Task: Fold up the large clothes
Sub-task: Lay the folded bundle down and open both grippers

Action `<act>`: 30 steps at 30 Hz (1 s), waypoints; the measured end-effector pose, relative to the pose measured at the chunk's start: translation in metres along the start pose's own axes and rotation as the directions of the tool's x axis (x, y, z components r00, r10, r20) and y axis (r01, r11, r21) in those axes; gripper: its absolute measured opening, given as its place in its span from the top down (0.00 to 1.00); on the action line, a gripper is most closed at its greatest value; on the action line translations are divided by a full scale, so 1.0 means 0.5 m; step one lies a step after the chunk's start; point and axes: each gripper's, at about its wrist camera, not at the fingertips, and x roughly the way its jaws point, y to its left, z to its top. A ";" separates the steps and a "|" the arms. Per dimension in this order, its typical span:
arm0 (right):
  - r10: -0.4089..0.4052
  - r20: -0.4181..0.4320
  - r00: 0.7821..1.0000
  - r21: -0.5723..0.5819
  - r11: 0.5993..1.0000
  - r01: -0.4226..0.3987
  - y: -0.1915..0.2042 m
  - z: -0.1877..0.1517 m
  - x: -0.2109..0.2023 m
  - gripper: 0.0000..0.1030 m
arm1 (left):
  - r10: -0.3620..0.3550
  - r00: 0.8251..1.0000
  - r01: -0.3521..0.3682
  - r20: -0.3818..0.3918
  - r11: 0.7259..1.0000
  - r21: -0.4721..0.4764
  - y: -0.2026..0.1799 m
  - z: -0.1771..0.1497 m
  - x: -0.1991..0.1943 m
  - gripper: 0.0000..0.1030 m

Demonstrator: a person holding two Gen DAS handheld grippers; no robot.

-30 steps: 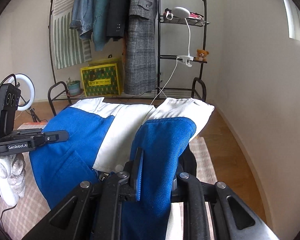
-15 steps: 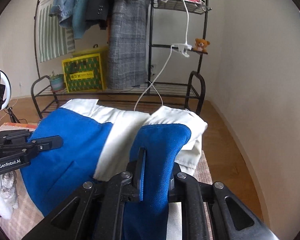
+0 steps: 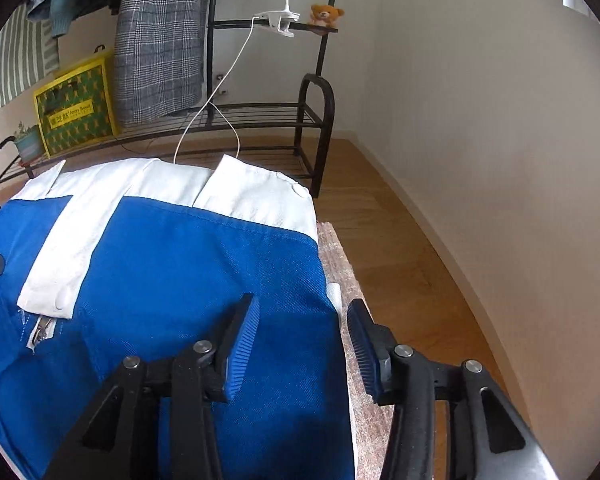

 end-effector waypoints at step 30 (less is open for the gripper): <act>0.201 0.019 0.979 0.089 0.975 -0.202 0.080 -0.051 -0.088 0.75 | 0.049 0.999 -0.050 0.009 0.987 0.151 -0.017 -0.106 -0.273 0.52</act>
